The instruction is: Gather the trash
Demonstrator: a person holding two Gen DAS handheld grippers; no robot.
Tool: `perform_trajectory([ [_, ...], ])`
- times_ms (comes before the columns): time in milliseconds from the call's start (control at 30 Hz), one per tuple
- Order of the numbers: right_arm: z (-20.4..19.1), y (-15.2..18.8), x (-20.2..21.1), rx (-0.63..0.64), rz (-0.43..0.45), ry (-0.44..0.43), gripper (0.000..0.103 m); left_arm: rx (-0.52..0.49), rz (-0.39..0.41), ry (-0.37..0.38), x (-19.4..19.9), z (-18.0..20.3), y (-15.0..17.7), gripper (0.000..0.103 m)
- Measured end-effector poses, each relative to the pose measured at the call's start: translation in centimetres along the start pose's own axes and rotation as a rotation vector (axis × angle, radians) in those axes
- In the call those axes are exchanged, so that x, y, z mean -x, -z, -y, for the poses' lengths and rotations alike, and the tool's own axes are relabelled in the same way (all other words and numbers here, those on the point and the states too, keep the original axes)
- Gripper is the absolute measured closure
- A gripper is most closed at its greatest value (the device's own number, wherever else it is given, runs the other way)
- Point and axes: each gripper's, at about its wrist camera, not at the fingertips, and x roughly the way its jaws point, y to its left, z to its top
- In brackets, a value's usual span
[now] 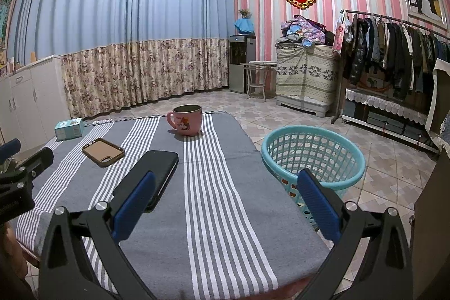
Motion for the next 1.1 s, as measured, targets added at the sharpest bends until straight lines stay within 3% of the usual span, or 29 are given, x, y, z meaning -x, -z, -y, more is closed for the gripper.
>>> perform_trajectory([
  [1100,0.4,-0.1,0.4,0.000,0.001,0.018,0.004,-0.014,0.017,0.018,0.3,1.0,-0.7,0.005],
])
